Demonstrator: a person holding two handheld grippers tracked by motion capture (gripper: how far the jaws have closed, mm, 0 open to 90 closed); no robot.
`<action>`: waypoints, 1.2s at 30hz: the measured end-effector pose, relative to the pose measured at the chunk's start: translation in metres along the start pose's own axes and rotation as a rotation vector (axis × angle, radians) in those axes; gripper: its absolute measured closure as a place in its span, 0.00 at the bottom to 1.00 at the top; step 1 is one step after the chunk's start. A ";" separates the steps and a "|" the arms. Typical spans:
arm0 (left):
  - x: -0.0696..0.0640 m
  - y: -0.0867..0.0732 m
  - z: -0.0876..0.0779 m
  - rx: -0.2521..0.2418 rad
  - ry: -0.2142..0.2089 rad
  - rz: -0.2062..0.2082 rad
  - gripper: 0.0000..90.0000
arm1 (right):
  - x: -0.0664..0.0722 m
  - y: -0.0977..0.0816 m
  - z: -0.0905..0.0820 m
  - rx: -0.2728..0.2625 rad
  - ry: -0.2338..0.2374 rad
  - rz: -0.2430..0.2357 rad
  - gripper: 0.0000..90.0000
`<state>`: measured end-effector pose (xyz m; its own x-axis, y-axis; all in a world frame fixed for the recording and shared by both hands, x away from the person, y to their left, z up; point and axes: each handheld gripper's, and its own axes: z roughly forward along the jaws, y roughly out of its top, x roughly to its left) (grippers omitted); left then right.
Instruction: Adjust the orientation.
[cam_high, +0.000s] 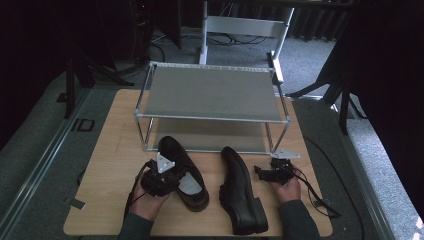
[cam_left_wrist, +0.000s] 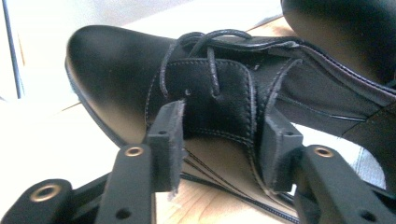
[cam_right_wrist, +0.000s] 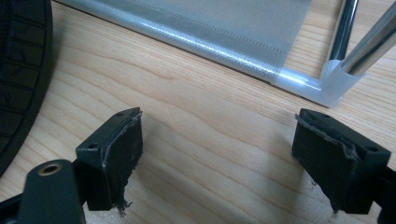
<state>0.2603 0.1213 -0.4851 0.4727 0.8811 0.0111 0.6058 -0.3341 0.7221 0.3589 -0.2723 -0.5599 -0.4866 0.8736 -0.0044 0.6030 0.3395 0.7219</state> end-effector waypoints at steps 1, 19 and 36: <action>0.000 0.000 0.000 0.000 -0.001 0.001 0.66 | 0.000 0.000 0.000 0.000 0.000 0.000 0.18; -0.015 0.007 -0.001 0.006 -0.133 0.032 0.84 | 0.036 0.026 -0.073 -0.096 0.159 -0.051 0.43; -0.005 -0.005 -0.019 -0.074 -0.185 -0.016 0.61 | 0.077 0.034 -0.093 -0.103 0.187 -0.178 0.47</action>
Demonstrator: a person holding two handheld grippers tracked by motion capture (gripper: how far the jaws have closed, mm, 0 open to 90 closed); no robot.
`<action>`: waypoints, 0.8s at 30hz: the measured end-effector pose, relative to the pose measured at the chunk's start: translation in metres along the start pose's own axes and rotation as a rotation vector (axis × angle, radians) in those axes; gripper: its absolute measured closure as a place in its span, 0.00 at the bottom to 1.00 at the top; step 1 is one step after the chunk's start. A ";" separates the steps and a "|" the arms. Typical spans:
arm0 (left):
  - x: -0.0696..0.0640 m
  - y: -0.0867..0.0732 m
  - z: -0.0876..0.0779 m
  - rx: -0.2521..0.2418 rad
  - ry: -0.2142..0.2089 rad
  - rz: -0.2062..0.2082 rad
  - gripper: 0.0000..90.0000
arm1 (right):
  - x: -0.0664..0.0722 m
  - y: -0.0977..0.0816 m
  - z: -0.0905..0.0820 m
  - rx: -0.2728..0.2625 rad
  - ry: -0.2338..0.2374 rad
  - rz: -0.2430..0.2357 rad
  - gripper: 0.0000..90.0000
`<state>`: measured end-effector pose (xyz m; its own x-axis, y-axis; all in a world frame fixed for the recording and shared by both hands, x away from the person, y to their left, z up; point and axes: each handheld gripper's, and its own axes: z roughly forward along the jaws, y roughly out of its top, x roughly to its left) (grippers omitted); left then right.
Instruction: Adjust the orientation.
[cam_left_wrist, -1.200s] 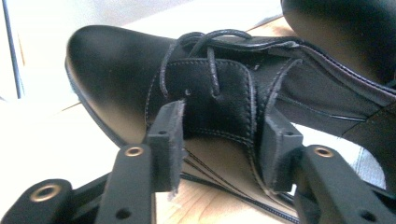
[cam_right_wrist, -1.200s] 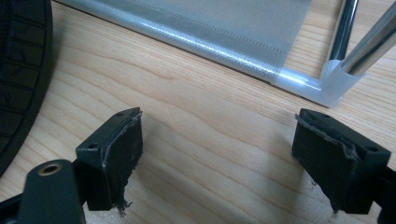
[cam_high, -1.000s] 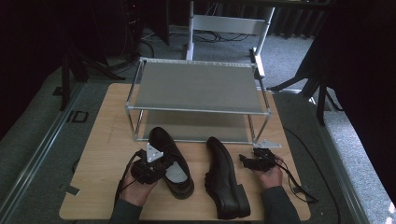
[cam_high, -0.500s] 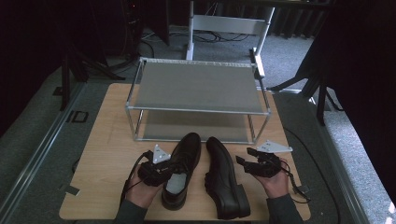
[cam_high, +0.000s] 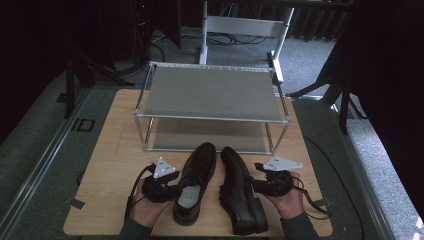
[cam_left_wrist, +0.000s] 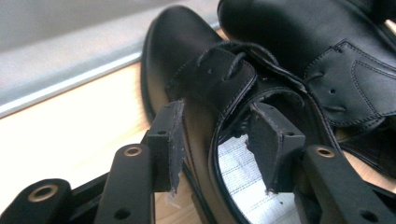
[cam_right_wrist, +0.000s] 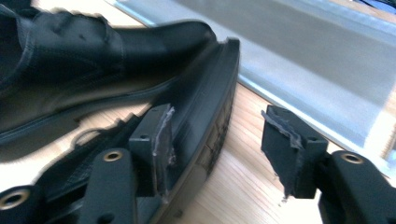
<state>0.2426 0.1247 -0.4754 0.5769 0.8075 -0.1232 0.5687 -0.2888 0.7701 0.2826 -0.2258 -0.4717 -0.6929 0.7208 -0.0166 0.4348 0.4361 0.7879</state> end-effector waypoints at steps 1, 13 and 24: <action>0.001 0.000 -0.005 -0.020 0.004 -0.003 0.61 | 0.000 -0.001 0.000 -0.005 0.004 0.003 0.48; 0.018 0.000 -0.026 -0.079 0.075 -0.021 0.58 | -0.019 -0.009 -0.012 -0.001 -0.057 0.045 0.57; 0.027 -0.014 -0.004 -0.011 0.091 -0.012 0.58 | -0.045 -0.037 -0.015 0.096 -0.205 0.106 0.70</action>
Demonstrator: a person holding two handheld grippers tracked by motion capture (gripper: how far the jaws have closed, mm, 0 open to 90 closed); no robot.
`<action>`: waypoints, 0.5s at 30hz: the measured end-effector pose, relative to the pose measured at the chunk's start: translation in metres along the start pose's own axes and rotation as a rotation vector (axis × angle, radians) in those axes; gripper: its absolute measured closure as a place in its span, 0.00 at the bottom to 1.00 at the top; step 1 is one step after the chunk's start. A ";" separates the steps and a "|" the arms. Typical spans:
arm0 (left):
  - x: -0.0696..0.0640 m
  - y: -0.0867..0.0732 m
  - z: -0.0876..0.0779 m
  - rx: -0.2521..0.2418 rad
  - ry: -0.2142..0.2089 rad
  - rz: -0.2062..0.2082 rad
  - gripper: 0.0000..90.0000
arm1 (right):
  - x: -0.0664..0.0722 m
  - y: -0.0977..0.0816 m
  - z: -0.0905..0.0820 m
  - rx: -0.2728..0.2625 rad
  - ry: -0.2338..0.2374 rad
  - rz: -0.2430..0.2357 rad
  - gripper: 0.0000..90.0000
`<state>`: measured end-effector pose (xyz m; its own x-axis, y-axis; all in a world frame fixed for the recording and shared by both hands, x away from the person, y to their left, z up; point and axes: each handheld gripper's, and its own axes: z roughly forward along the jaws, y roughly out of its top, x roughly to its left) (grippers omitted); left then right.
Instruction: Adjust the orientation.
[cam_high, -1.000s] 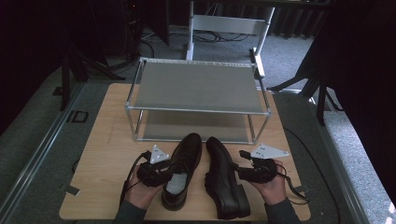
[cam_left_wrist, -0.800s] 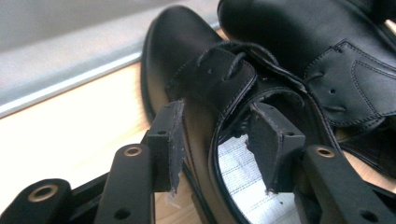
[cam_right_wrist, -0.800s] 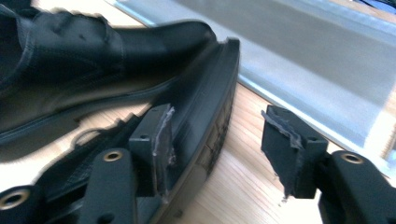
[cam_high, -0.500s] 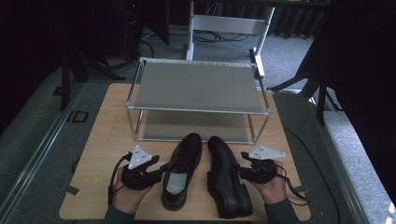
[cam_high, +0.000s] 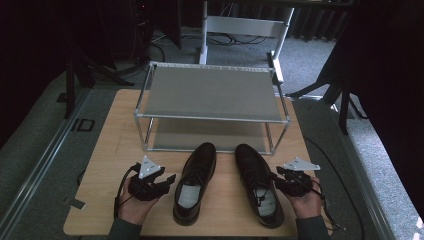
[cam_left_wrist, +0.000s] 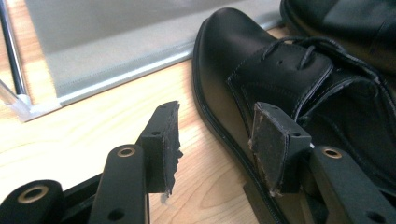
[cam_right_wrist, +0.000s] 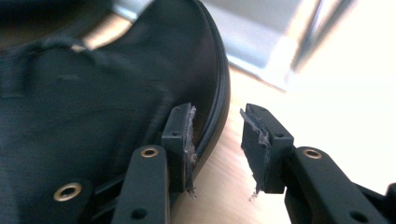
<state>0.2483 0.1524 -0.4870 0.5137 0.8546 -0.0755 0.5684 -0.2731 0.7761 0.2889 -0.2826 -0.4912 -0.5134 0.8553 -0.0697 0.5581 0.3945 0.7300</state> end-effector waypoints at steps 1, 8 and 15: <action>0.000 0.000 0.001 0.004 -0.002 0.006 0.58 | -0.005 -0.007 0.001 0.025 -0.024 0.018 0.74; -0.001 -0.003 0.006 0.020 -0.004 0.012 0.57 | -0.016 -0.017 -0.007 0.009 -0.009 0.072 0.60; 0.005 -0.012 0.015 0.053 0.005 0.002 0.57 | -0.012 -0.018 -0.040 -0.083 0.037 0.060 0.54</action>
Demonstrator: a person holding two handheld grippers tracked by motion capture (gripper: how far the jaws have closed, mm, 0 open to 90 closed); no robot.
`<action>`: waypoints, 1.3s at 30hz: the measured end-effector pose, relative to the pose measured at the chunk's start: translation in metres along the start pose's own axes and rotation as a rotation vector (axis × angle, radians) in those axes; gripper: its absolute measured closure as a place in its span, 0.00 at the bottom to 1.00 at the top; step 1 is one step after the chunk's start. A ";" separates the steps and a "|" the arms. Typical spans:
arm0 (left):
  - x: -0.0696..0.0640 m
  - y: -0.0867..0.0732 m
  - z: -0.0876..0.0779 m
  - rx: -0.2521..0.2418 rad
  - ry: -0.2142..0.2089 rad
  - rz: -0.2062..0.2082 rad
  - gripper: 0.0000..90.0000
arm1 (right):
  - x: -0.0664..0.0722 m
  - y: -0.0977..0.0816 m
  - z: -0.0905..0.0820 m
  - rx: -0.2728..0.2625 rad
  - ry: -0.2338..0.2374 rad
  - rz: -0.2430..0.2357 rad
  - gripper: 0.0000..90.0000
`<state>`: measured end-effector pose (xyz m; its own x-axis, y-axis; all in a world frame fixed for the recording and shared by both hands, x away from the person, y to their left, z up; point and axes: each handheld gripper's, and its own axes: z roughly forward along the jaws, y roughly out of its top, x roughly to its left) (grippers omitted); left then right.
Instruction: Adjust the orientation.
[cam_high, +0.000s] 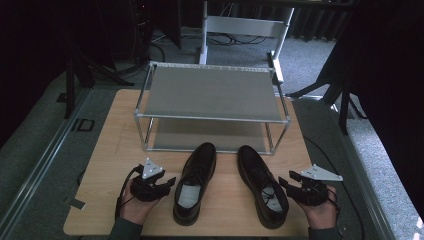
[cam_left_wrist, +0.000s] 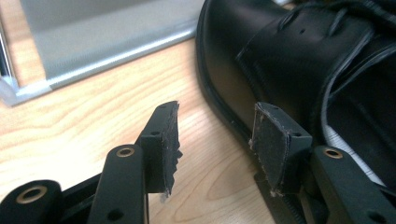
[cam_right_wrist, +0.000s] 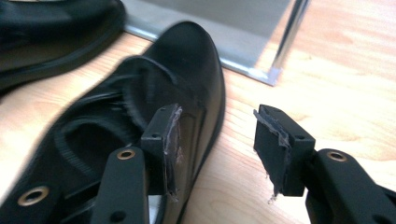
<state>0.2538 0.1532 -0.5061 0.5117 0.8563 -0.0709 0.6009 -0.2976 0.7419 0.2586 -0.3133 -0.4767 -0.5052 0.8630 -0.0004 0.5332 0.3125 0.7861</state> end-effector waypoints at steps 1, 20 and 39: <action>0.000 -0.001 0.001 0.003 0.001 0.002 0.57 | 0.001 0.000 -0.004 -0.010 0.013 -0.006 0.52; -0.004 -0.017 0.024 0.069 -0.031 0.011 0.57 | 0.020 0.001 0.013 0.085 0.050 -0.100 0.53; -0.008 -0.016 0.035 0.075 -0.071 0.003 0.67 | 0.027 0.015 0.043 0.103 0.012 -0.145 0.74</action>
<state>0.2618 0.1364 -0.5412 0.5538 0.8243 -0.1179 0.6426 -0.3331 0.6900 0.2821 -0.2683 -0.4910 -0.5898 0.8011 -0.1013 0.5202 0.4729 0.7112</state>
